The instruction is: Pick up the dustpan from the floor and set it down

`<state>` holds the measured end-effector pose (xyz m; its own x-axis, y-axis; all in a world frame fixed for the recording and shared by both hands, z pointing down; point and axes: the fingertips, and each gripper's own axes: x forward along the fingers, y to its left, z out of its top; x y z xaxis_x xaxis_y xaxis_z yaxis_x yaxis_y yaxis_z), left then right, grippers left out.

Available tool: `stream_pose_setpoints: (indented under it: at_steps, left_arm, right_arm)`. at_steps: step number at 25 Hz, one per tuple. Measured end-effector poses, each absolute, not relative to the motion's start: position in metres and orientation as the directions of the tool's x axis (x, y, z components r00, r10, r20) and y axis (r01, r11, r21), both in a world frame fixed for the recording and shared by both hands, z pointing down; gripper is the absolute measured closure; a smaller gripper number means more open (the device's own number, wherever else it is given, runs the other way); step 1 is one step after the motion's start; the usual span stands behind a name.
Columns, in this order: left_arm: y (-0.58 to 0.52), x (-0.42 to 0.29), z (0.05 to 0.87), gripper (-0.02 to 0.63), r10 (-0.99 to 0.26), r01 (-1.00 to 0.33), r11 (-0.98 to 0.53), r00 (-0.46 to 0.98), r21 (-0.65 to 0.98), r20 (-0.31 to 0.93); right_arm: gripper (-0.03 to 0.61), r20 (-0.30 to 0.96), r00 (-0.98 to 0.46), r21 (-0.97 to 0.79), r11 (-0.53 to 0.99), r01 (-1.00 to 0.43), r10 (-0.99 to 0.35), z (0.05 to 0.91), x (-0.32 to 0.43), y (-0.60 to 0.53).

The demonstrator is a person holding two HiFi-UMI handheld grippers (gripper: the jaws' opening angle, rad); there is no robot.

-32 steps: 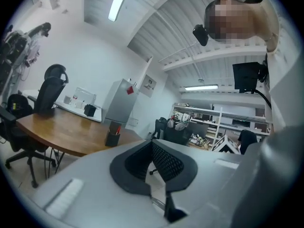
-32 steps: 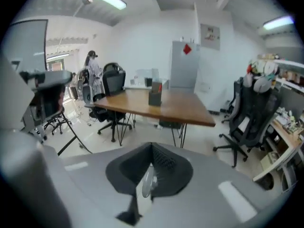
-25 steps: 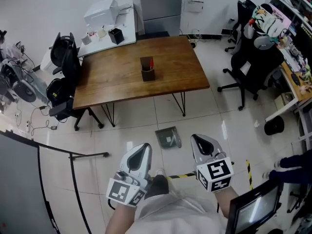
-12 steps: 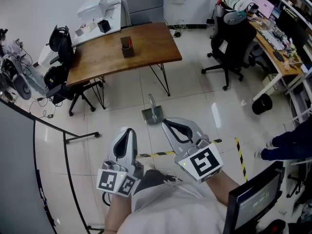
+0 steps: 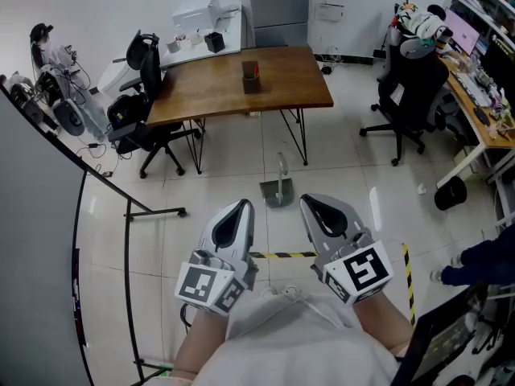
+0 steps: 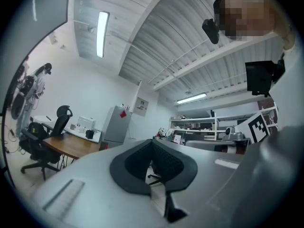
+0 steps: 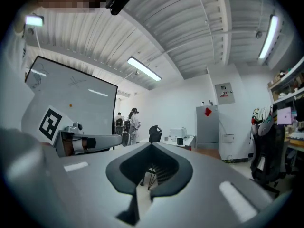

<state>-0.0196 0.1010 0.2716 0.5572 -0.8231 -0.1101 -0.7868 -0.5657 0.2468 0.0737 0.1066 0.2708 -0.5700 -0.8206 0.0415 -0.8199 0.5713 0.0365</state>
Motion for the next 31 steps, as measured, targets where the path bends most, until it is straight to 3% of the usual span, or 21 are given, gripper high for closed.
stream_pose_setpoints:
  at_steps: [31]
  left_arm:
    - [0.081, -0.008, 0.287, 0.600, -0.782, -0.747, -0.617, 0.618, 0.249, -0.085]
  right_arm:
    - [0.577, 0.104, -0.496, 0.041, 0.502, -0.864, -0.862, 0.292, 0.081, 0.091]
